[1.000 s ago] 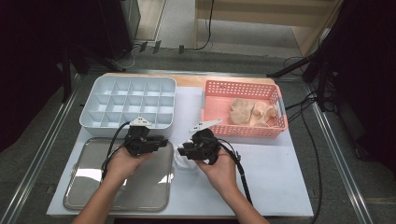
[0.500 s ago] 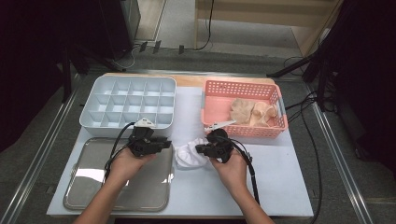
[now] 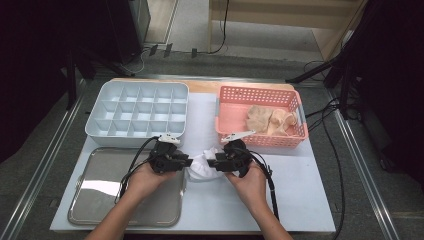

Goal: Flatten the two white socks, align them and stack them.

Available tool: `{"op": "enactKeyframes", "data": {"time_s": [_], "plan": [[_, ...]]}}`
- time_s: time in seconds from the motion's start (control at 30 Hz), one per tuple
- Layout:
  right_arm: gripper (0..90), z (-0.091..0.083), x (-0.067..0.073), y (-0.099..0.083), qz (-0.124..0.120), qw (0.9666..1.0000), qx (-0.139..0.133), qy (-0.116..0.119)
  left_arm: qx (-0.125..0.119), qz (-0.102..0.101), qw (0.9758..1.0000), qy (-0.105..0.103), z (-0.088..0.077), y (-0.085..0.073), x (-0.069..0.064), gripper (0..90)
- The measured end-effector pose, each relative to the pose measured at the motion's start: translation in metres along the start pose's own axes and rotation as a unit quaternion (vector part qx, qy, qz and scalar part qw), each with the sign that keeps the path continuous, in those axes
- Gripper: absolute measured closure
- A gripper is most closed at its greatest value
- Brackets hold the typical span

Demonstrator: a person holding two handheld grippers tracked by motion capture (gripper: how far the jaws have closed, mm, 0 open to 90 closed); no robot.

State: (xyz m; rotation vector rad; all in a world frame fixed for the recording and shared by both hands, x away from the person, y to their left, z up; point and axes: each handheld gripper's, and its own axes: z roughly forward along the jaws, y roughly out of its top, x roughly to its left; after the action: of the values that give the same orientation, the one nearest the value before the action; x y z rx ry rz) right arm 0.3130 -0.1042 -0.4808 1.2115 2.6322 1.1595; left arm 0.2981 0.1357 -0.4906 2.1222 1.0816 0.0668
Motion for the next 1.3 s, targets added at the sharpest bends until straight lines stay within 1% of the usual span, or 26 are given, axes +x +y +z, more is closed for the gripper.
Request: {"op": "enactKeyframes", "data": {"time_s": [0.07,0.1,0.13,0.17,0.2,0.23,0.3,0.37,0.4,0.43,0.5,0.6,0.63,0.73,0.8,0.87,1.0,1.03,1.1,1.13,1.2,1.23,1.27,1.3], "plan": [[54.1,0.005,0.000,-0.002,-0.009,0.9999,0.009,-0.012,0.004,0.004,1.0000,0.003,0.002,0.000,-0.001,71.5],[54.1,0.005,0.000,-0.002,-0.009,0.9999,0.009,-0.012,0.006,0.006,1.0000,0.003,0.003,0.000,-0.001,71.5],[56.1,0.008,-0.001,-0.003,-0.008,0.9997,0.015,-0.016,0.008,0.008,0.9999,0.006,0.004,0.000,-0.002,71.5],[58.4,0.009,-0.001,-0.003,-0.008,0.9997,0.016,-0.017,0.013,0.013,0.9998,0.009,0.006,-0.001,-0.002,71.5],[60.6,0.009,-0.001,-0.004,-0.009,0.9996,0.017,-0.021,0.016,0.014,0.9997,0.009,0.006,-0.001,-0.002,71.5],[66.0,0.009,-0.001,-0.004,-0.008,0.9995,0.017,-0.024,0.015,0.014,0.9997,0.009,0.007,-0.001,-0.002,71.5],[75.5,0.006,-0.002,-0.003,0.003,0.9996,0.015,-0.025,0.016,0.014,0.9997,0.009,0.007,-0.001,-0.002,71.5],[79.0,0.002,-0.002,-0.001,0.005,0.9996,0.014,-0.026,0.015,0.011,0.9998,0.010,0.008,-0.002,-0.002,71.5],[79.0,0.002,-0.002,-0.001,0.005,0.9996,0.014,-0.026,0.015,0.011,0.9998,0.010,0.008,-0.002,-0.002,71.5],[79.5,-0.002,-0.001,0.002,0.011,0.9997,0.008,-0.020,0.018,0.011,0.9997,0.011,0.009,-0.002,-0.002,71.5],[79.5,-0.004,0.001,0.003,0.012,0.9997,0.005,-0.018,0.018,0.011,0.9997,0.011,0.010,-0.003,-0.002,71.6],[78.9,-0.006,0.010,0.007,0.005,1.0000,0.001,-0.009,0.016,0.007,0.9998,0.010,0.011,-0.003,-0.002,71.6],[78.9,-0.006,0.010,0.007,0.005,1.0000,0.001,-0.009,0.016,0.007,0.9998,0.010,0.011,-0.003,-0.002,71.5],[77.6,0.001,0.019,0.008,-0.003,1.0000,0.006,-0.003,0.016,0.004,0.9998,0.007,0.011,-0.003,-0.001,71.5],[77.2,0.002,0.020,0.008,-0.005,1.0000,0.007,-0.003,0.016,0.003,0.9999,0.005,0.011,-0.003,-0.001,71.5],[77.2,0.008,0.025,0.008,-0.014,0.9998,0.013,-0.003,0.014,0.000,0.9999,0.005,0.012,-0.003,0.000,71.5],[76.7,0.013,0.028,0.008,-0.018,0.9997,0.016,-0.002,0.013,-0.006,0.9999,0.001,0.012,-0.003,0.001,71.6],[74.6,0.017,0.029,0.007,-0.021,0.9996,0.019,0.000,0.012,-0.006,0.9999,0.000,0.011,-0.003,0.002,71.5],[73.7,0.018,0.030,0.006,-0.023,0.9995,0.020,-0.001,0.012,-0.006,0.9999,0.000,0.011,-0.003,0.002,71.5],[72.1,0.022,0.032,0.006,-0.030,0.9993,0.023,0.000,0.011,-0.007,0.9999,0.002,0.008,-0.003,0.004,71.5],[71.2,0.023,0.033,0.005,-0.032,0.9992,0.023,0.000,0.009,-0.008,0.9999,0.004,0.007,-0.003,0.005,71.6],[68.9,0.024,0.034,0.005,-0.036,0.9991,0.022,0.004,0.004,-0.012,0.9999,0.008,0.002,-0.002,0.008,71.5],[68.9,0.024,0.034,0.005,-0.036,0.9991,0.022,0.004,0.004,-0.012,0.9999,0.008,0.002,-0.002,0.008,71.6],[67.8,0.026,0.035,0.005,-0.040,0.9989,0.022,0.005,-0.002,-0.017,0.9998,0.009,0.000,-0.002,0.009,71.6]]}}
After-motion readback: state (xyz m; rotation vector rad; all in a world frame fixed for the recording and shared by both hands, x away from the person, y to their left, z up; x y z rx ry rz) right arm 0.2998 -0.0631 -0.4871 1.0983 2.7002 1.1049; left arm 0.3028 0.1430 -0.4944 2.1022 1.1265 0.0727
